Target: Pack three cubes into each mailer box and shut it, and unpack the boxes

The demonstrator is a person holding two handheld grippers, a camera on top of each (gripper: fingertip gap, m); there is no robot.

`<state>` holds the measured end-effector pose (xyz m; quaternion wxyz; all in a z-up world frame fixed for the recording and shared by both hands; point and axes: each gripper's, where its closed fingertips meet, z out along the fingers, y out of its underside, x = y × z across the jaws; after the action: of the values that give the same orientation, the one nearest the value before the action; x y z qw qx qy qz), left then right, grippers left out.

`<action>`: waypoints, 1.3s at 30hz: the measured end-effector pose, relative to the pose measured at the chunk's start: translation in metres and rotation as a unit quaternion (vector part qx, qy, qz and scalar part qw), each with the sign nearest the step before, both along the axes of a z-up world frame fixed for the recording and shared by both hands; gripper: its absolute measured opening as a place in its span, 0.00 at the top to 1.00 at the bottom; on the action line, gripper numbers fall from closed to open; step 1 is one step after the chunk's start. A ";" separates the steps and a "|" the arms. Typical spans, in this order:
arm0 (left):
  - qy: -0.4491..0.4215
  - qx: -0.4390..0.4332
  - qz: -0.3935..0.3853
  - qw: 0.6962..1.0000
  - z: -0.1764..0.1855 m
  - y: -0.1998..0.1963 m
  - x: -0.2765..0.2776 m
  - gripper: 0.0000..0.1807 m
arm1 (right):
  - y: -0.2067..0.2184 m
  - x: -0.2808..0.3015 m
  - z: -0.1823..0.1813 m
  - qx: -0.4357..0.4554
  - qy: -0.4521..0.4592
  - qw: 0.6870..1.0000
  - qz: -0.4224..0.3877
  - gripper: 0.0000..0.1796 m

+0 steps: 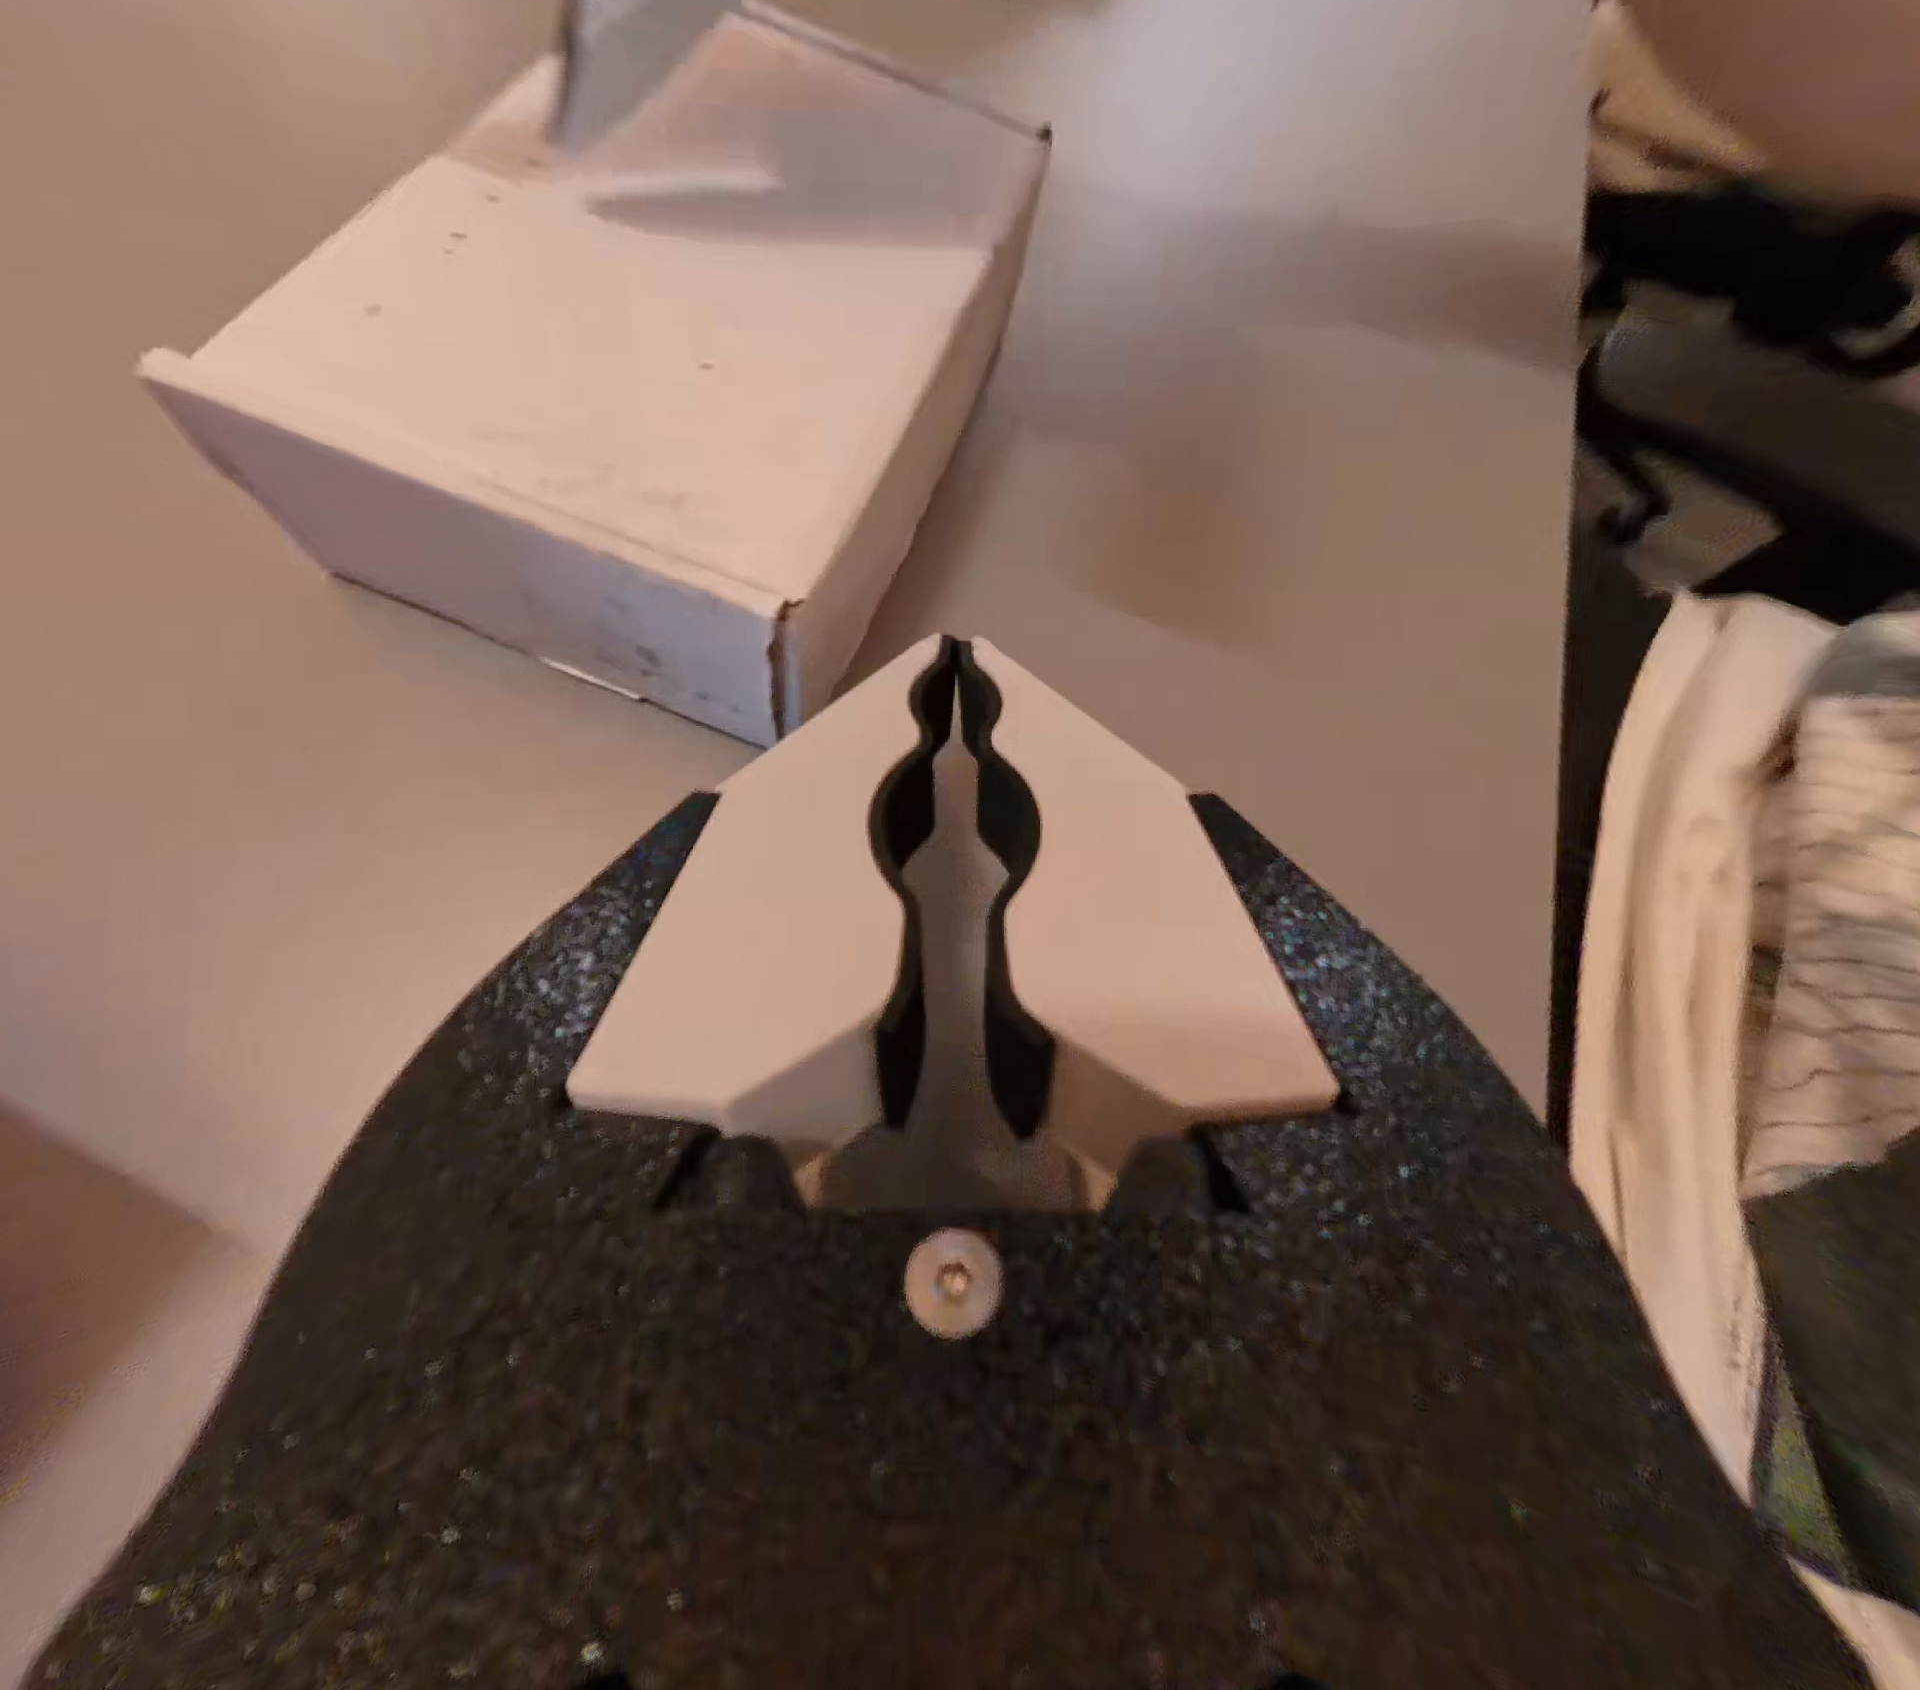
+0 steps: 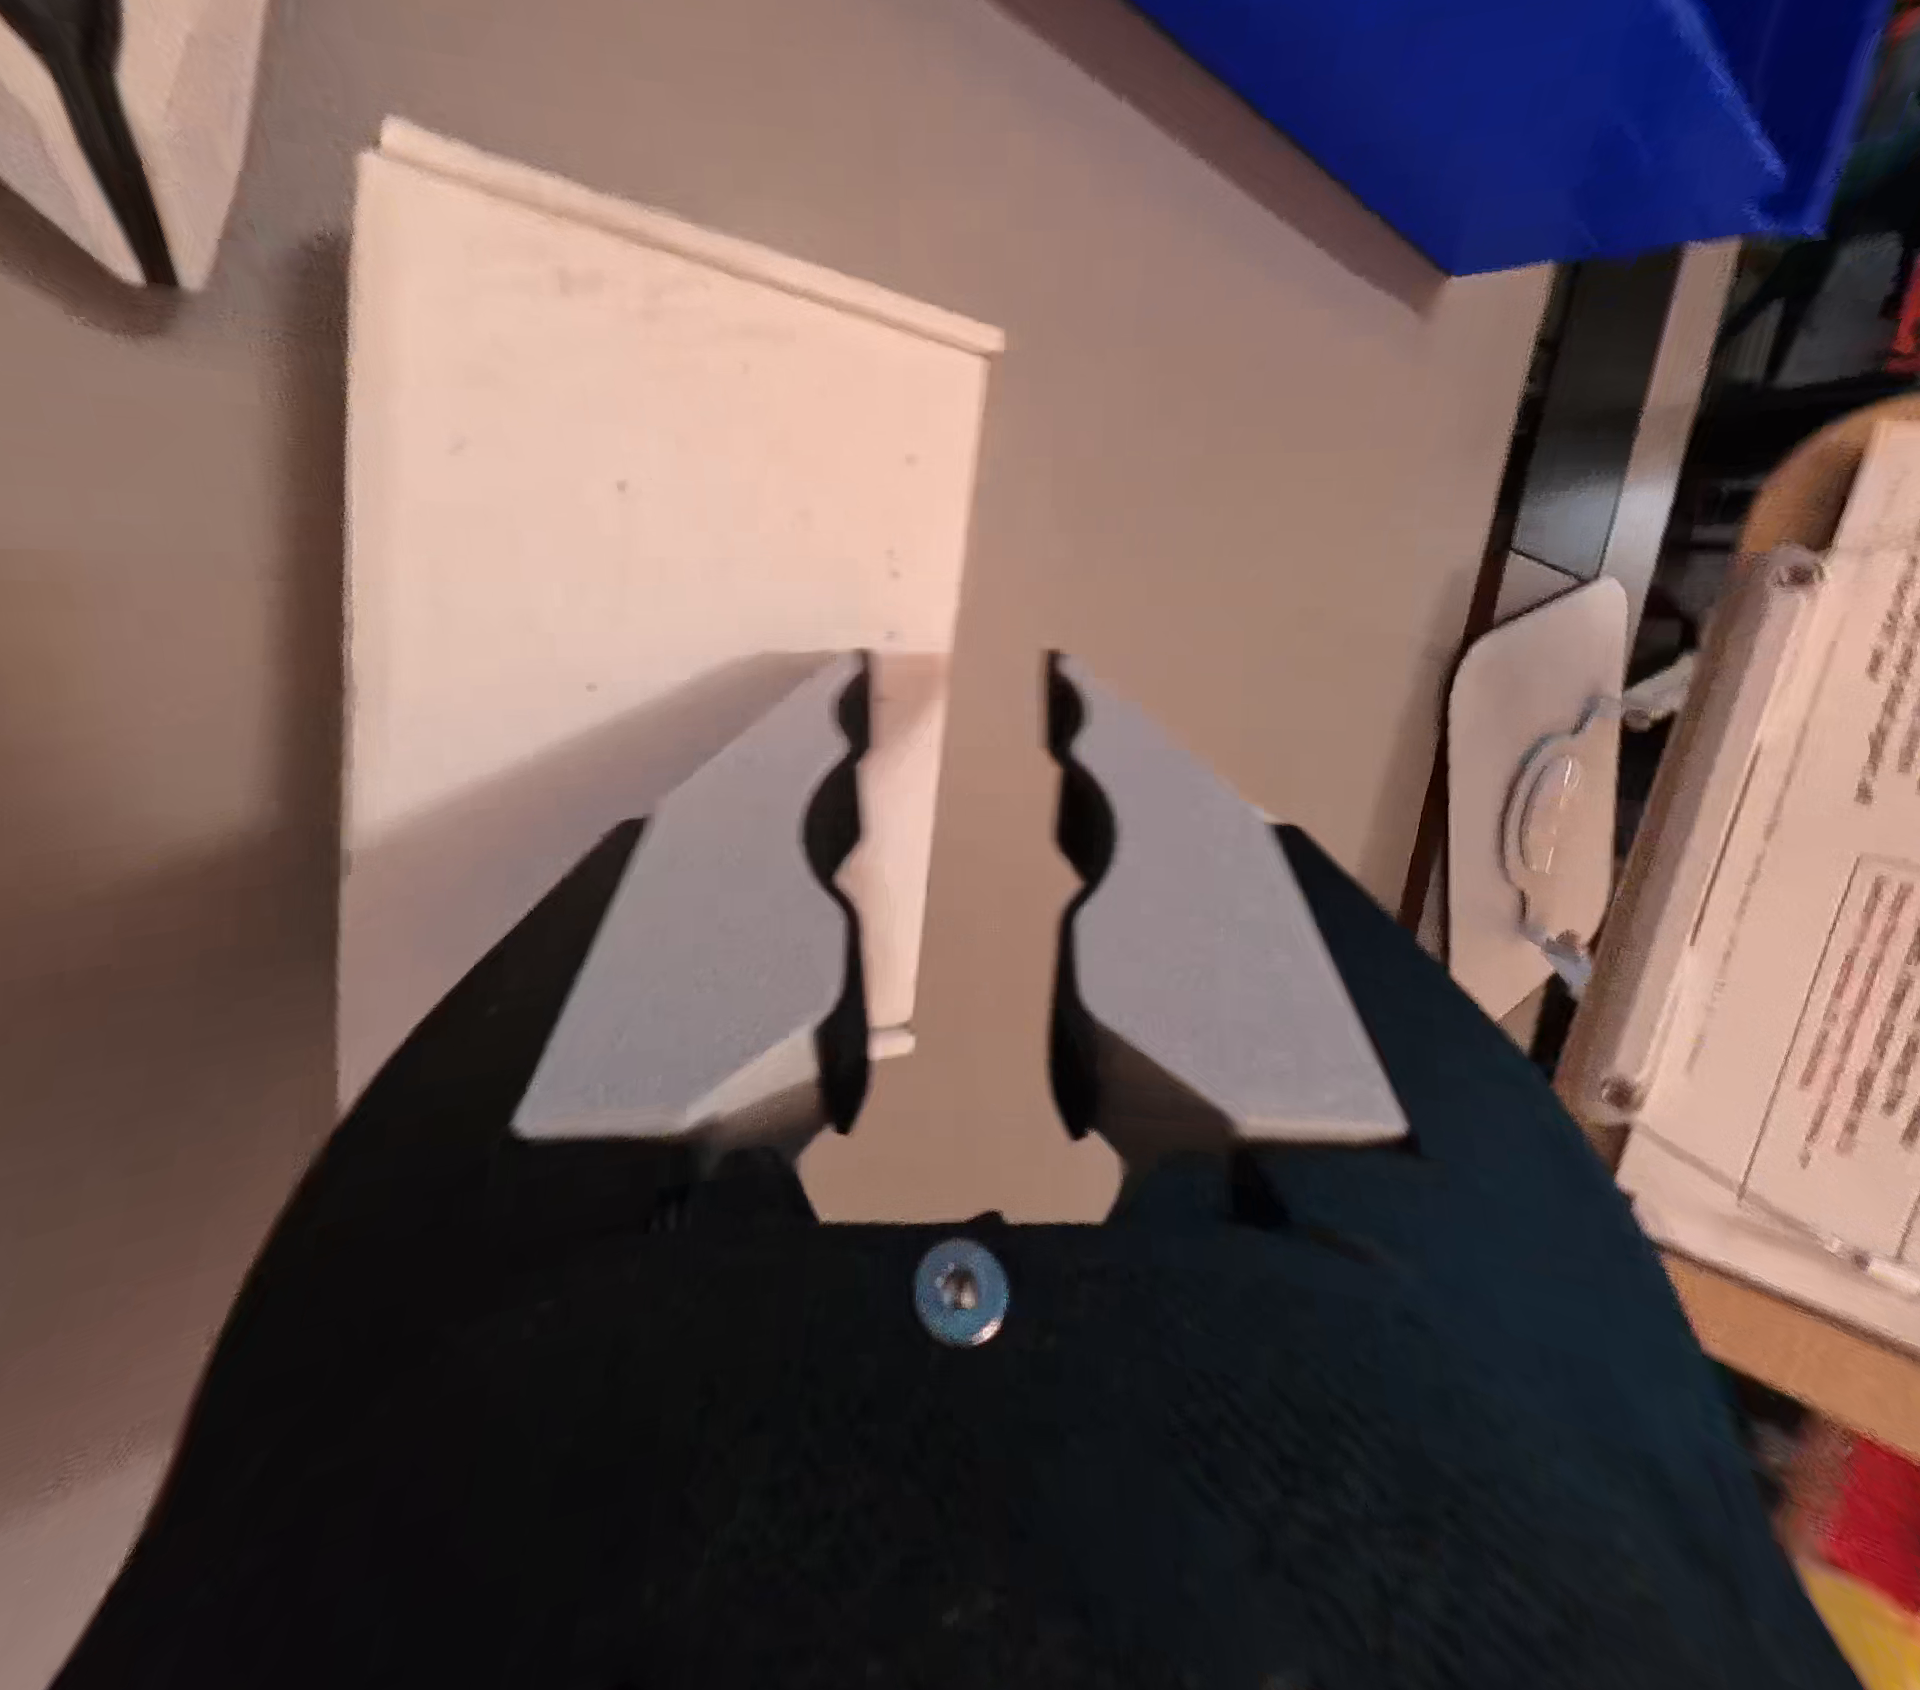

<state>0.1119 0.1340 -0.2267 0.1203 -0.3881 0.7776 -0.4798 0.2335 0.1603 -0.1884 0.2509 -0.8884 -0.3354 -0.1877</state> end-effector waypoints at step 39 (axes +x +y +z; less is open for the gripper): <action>0.023 0.011 0.014 1.000 -0.008 0.007 -0.005 1.00 | -0.307 0.208 0.045 -0.205 0.083 0.944 -0.247 0.29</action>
<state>0.1073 0.1415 -0.2351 0.1131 -0.4084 0.7799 -0.4606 0.4414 -0.1468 -0.1434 0.0363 -0.9880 -0.1149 -0.0971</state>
